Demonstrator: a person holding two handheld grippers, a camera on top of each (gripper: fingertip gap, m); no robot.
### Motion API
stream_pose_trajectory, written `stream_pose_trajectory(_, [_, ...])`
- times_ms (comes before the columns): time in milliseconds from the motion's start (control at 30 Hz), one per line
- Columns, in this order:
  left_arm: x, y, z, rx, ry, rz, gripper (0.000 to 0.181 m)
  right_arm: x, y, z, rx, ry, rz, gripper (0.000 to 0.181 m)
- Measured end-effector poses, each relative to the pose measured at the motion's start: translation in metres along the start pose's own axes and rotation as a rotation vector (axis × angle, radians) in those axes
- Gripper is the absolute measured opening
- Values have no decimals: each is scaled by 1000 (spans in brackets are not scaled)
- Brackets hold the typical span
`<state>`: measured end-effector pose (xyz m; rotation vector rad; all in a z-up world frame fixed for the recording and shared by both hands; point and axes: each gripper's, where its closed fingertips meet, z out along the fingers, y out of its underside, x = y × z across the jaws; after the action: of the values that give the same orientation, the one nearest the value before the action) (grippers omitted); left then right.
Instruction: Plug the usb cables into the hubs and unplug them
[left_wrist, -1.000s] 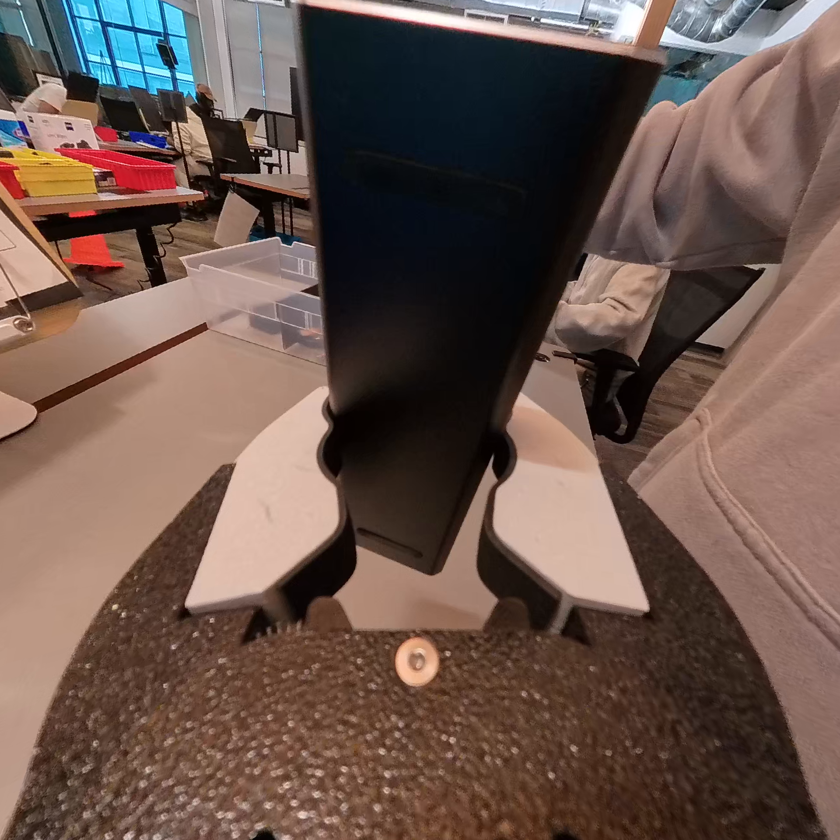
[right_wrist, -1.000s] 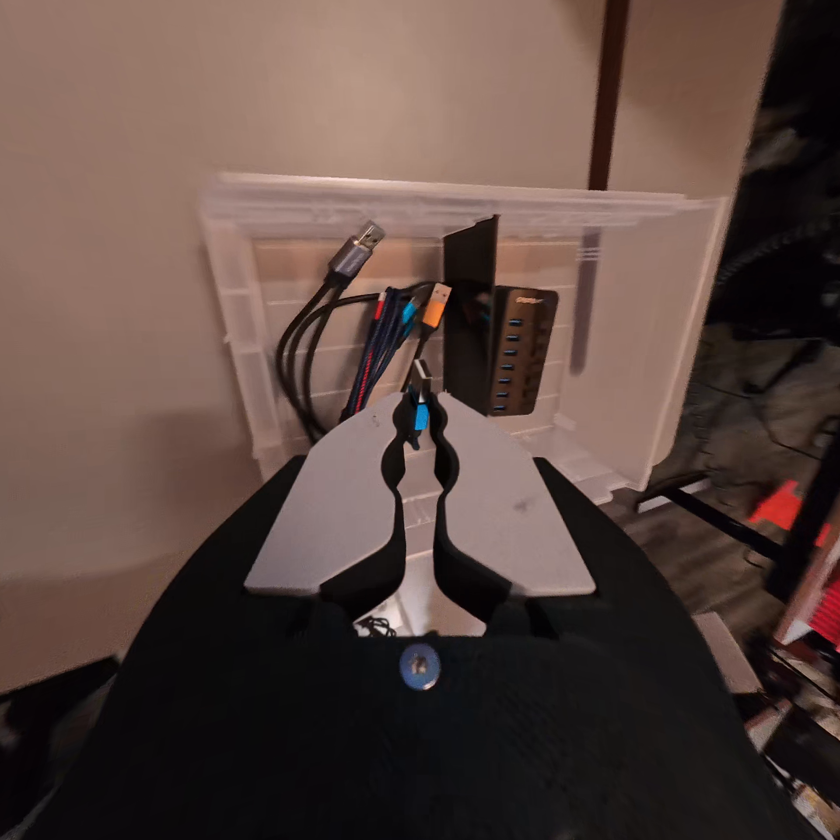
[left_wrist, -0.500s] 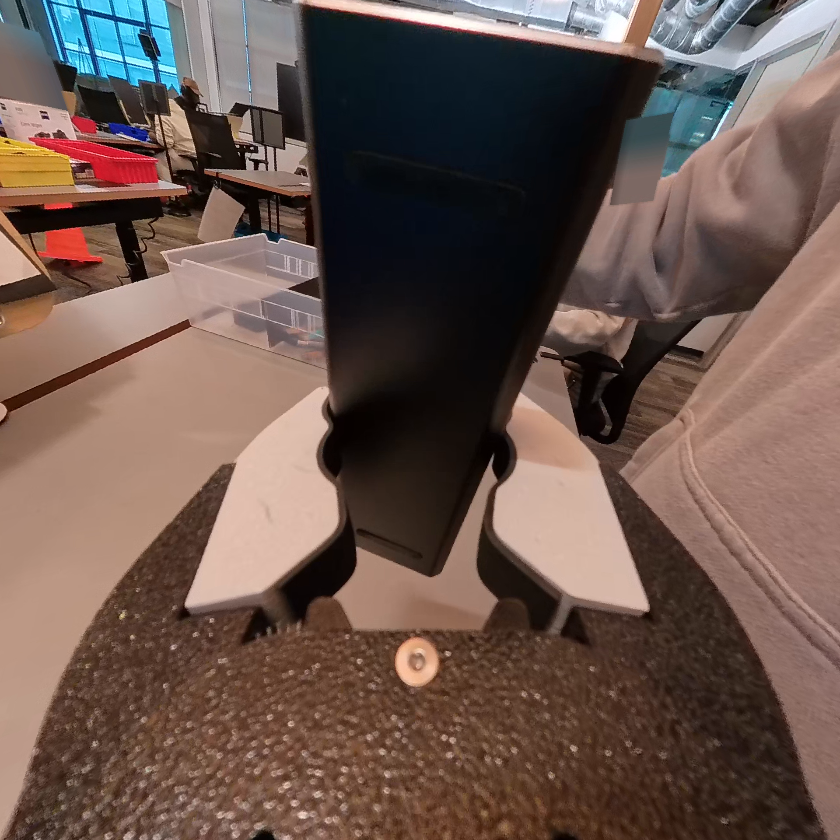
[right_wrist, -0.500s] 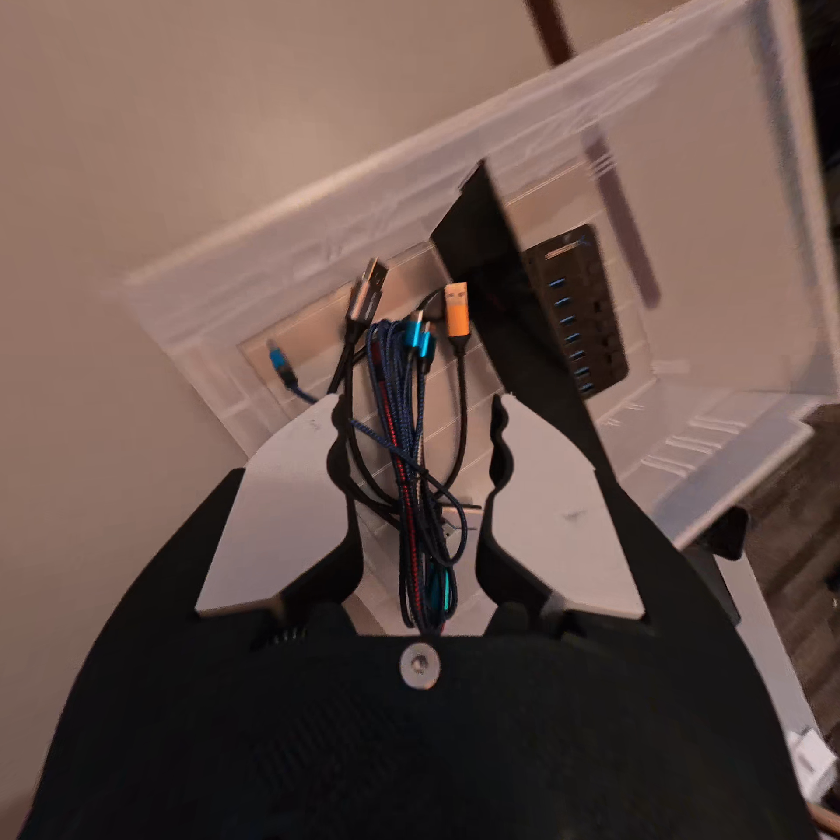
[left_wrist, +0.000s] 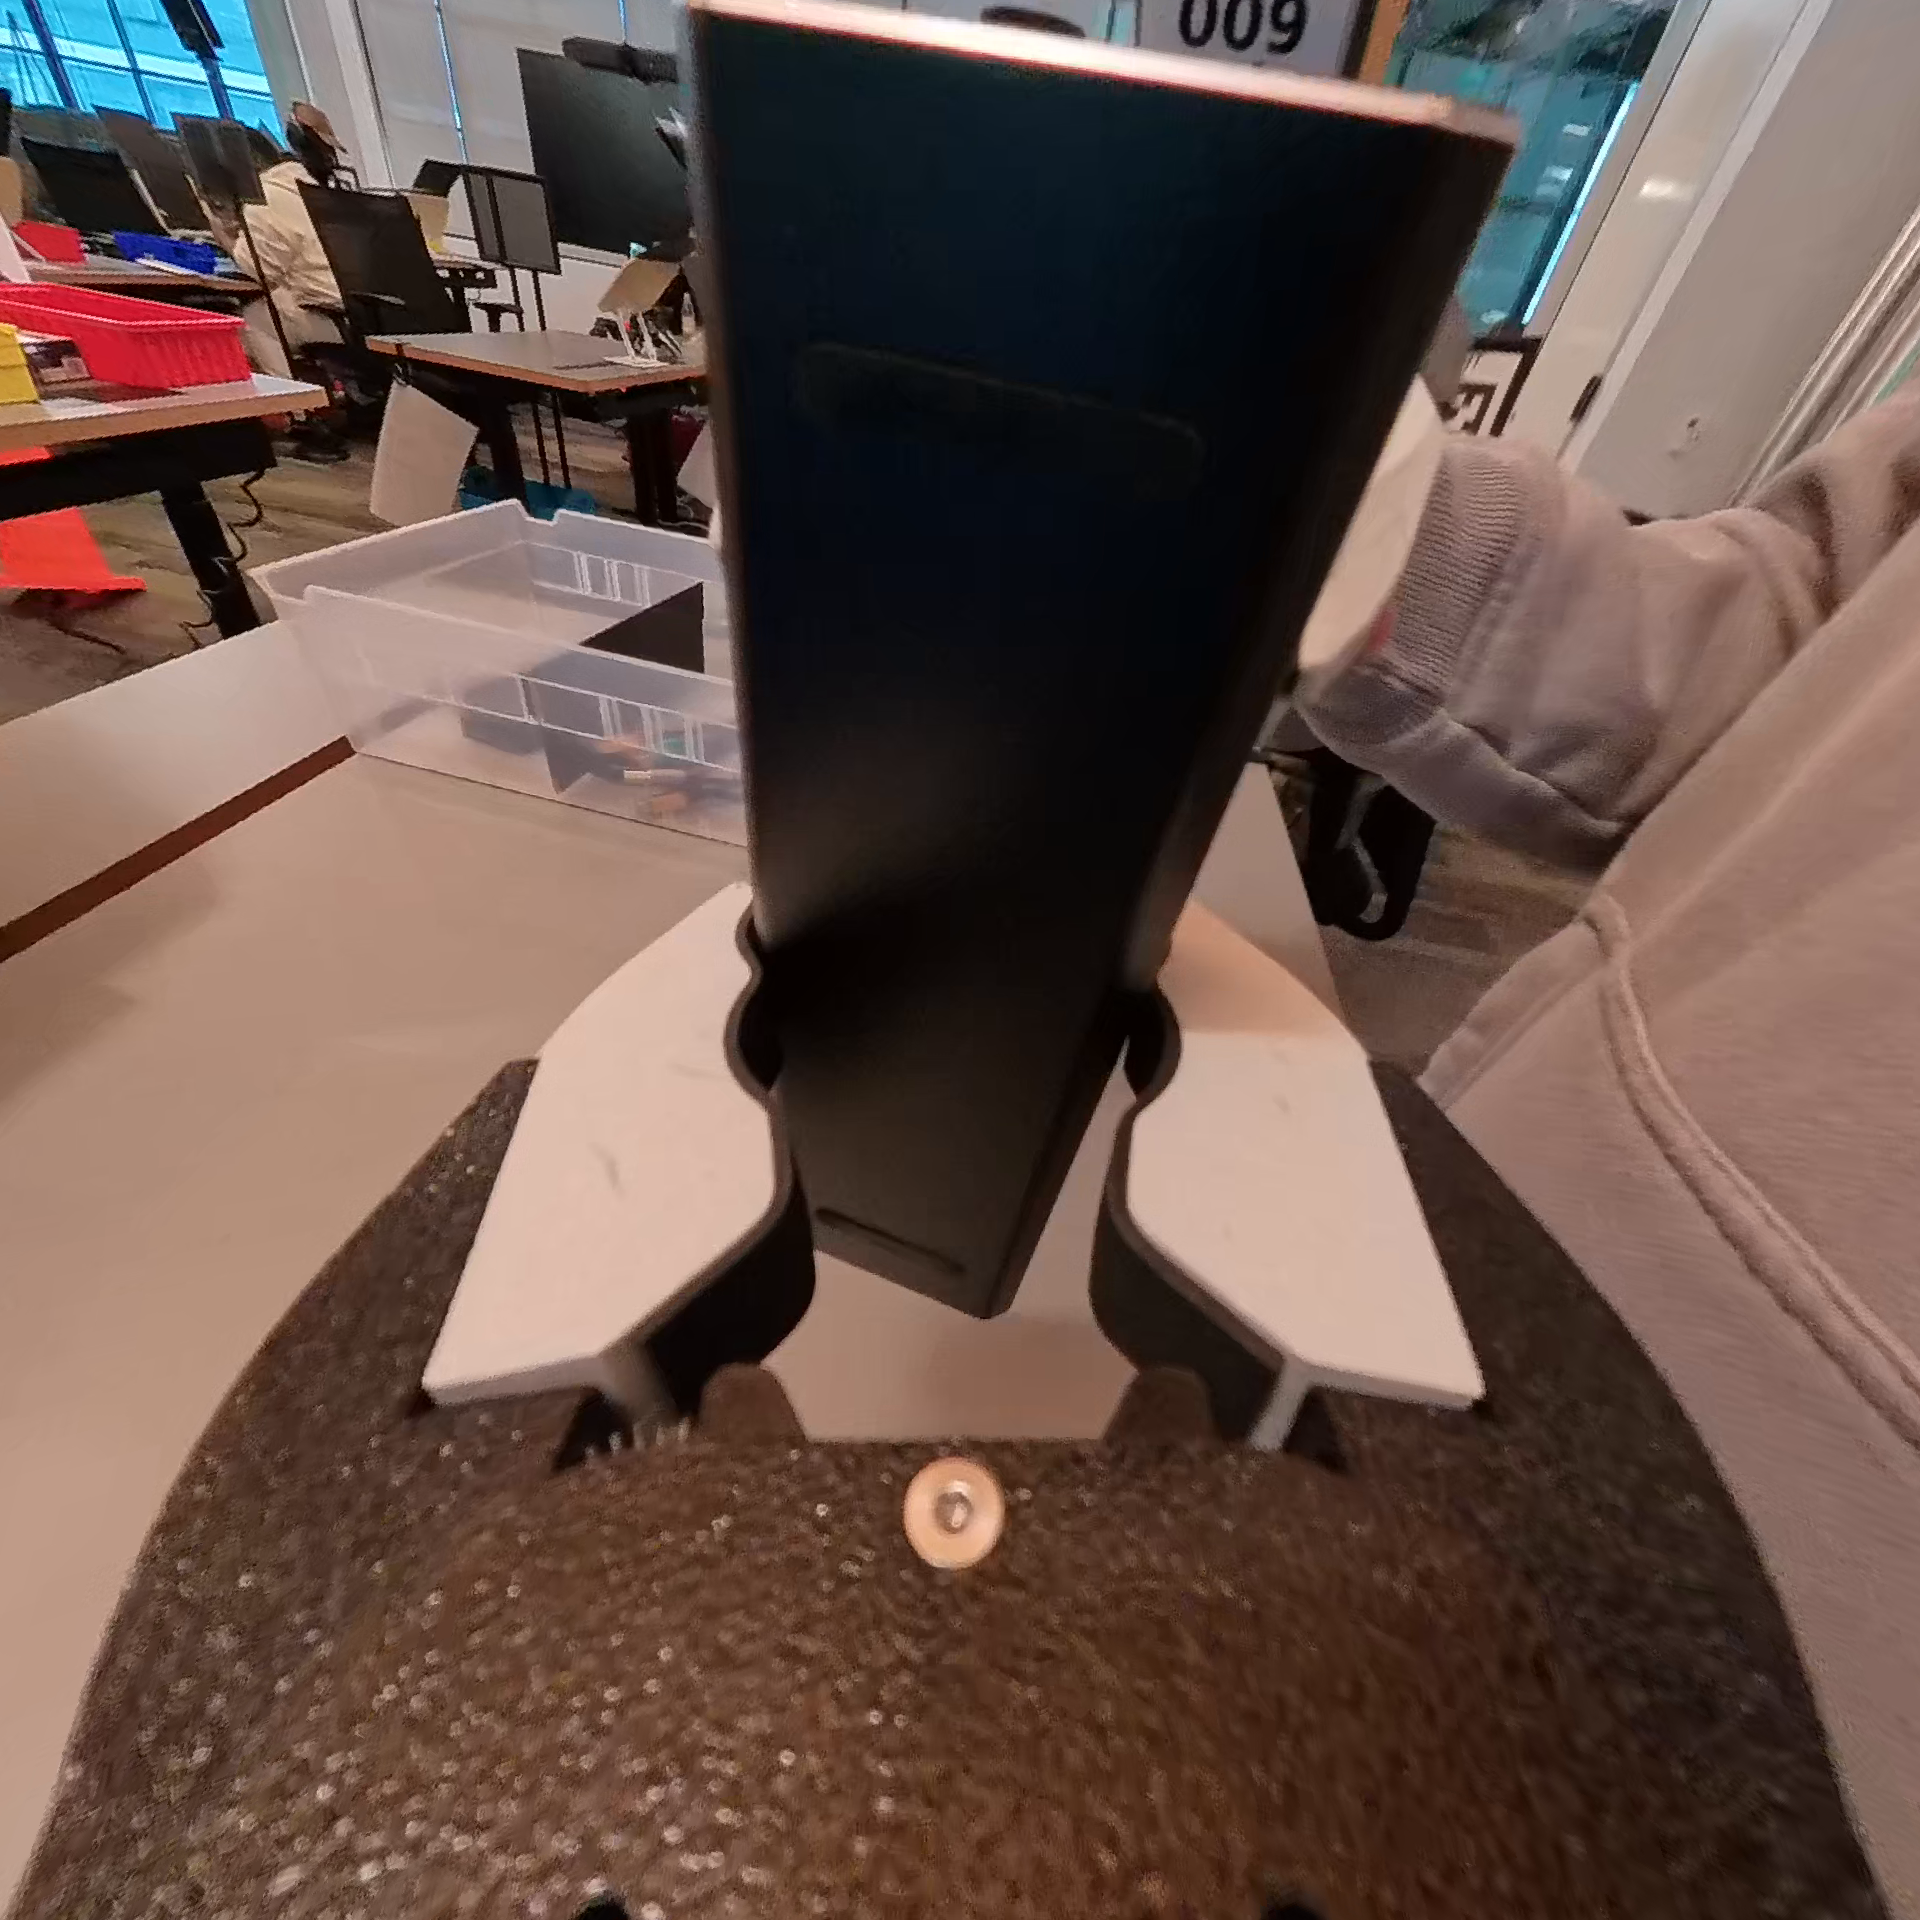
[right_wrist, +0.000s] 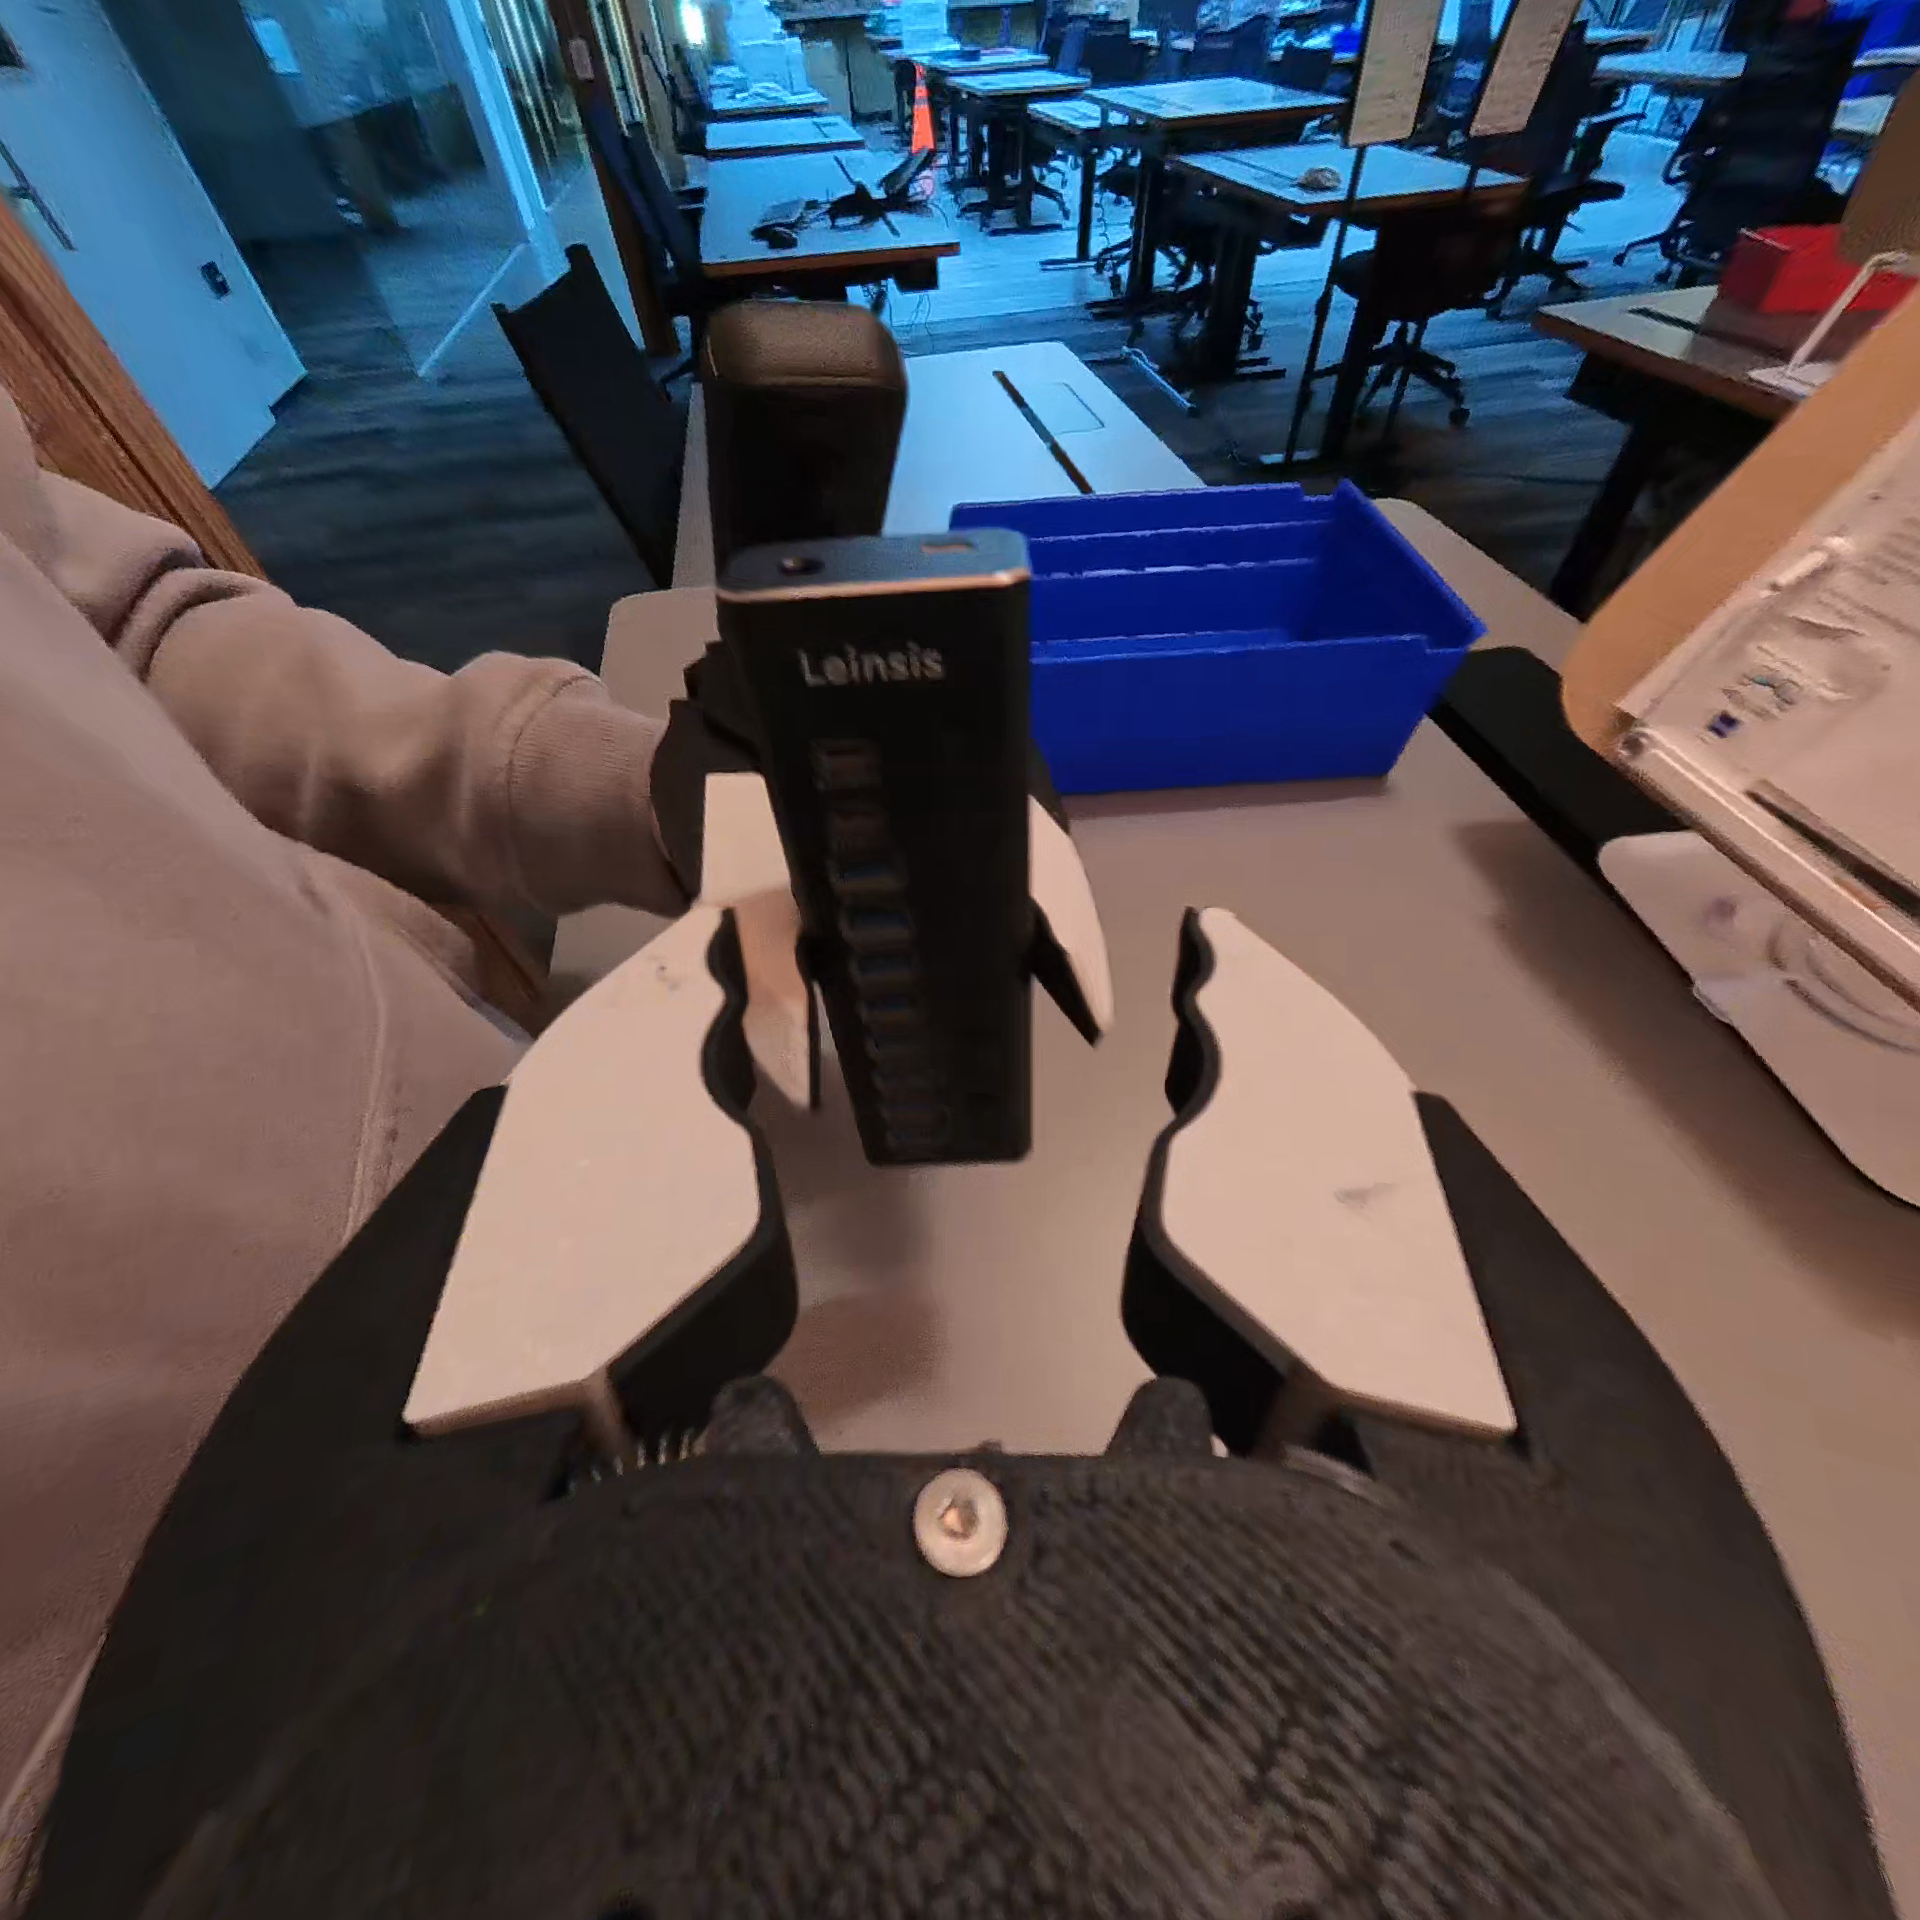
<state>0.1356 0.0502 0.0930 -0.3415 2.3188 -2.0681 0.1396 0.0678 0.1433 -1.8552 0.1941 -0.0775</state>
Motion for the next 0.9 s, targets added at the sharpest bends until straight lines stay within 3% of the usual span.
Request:
stream_pose_trajectory(33, [0, 0, 1, -8, -6, 13, 65, -2, -2, 9, 12, 13, 2, 73])
stream_pose_trajectory(100, [0, -2, 3, -7, -22, 35, 65, -10, -1, 21, 28, -6, 10, 78])
stream_pose_trajectory(233, [4, -4, 7, 3, -42, 60, 65, -14, 4, 34, 21, 23, 7, 62])
stream_pose_trajectory(433, [6, -2, 11, 30, -65, 58, 65, -16, 11, 34, -38, 57, -67, 60])
stream_pose_trajectory(567, [1, -14, 12, 111, -111, 34, 72, -8, 8, 20, -98, 110, -139, 60])
stream_pose_trajectory(700, [-10, -10, -5, 101, -172, 24, 80, 33, 4, -31, -210, 252, -237, 60])
stream_pose_trajectory(767, [-14, -6, -16, 96, -192, 6, 76, 68, 4, -73, -292, 359, -290, 60])
stream_pose_trajectory(900, [-19, 7, -35, 101, -241, -56, 70, 157, 17, -173, -600, 586, -397, 60])
